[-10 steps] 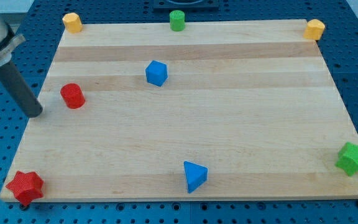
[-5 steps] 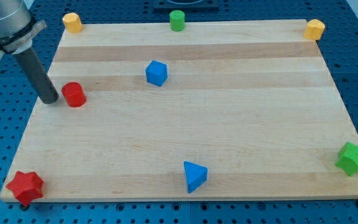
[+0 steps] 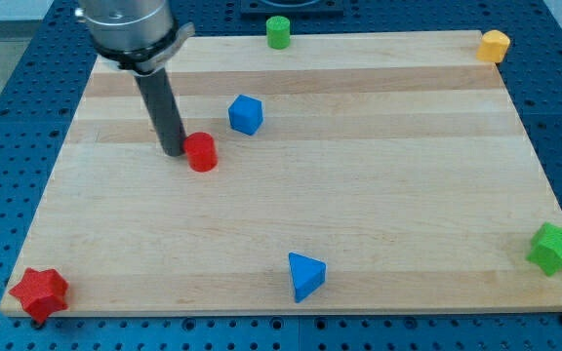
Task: Move the red circle parallel to the top of the blue triangle
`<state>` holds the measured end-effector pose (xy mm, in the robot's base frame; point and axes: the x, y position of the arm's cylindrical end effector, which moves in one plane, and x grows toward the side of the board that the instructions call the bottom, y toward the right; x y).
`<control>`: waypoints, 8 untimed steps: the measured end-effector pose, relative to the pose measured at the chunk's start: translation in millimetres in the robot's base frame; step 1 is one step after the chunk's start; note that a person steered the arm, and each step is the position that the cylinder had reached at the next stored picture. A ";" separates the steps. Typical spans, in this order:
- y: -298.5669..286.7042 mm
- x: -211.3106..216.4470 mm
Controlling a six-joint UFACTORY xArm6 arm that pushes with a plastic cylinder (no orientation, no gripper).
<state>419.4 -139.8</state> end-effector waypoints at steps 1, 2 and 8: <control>27.2 0.1; 37.7 7.9; 129.3 16.1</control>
<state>435.5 -10.5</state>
